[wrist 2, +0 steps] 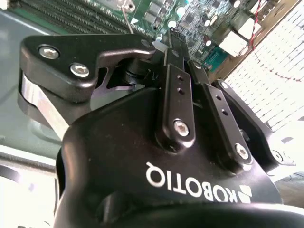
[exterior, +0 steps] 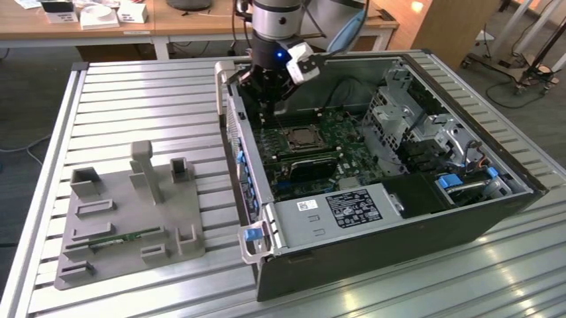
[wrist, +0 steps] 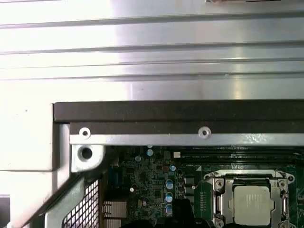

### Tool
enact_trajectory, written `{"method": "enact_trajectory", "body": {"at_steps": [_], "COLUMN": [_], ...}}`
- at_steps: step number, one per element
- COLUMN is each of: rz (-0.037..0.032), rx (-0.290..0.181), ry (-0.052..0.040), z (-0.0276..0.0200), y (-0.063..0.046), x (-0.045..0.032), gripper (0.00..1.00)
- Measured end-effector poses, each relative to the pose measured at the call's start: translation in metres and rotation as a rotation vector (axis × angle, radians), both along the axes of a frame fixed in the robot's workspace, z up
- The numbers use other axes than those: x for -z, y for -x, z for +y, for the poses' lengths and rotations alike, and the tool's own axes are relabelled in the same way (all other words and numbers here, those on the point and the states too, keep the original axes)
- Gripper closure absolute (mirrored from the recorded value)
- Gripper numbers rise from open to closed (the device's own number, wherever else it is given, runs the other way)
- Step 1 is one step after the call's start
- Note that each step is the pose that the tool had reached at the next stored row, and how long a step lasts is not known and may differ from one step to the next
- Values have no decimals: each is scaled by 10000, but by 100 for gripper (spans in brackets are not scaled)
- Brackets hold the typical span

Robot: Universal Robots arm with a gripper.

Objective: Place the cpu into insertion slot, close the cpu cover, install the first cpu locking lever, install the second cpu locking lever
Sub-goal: 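Install the first cpu locking lever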

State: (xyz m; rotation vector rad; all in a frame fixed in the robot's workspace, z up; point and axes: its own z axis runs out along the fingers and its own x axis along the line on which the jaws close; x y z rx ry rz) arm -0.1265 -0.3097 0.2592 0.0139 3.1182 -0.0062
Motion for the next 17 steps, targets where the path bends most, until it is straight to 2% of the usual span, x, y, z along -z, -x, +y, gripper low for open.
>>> {"method": "enact_trajectory", "body": {"at_steps": [7, 10, 17], "rz": [0, -1, -1], "rx": [-234, -328, -583], "ry": [0, -1, 0], "z": [81, 83, 84], "y": [3, -8, -127], "x": [0, 1, 3], "gripper": [90, 90, 90]}}
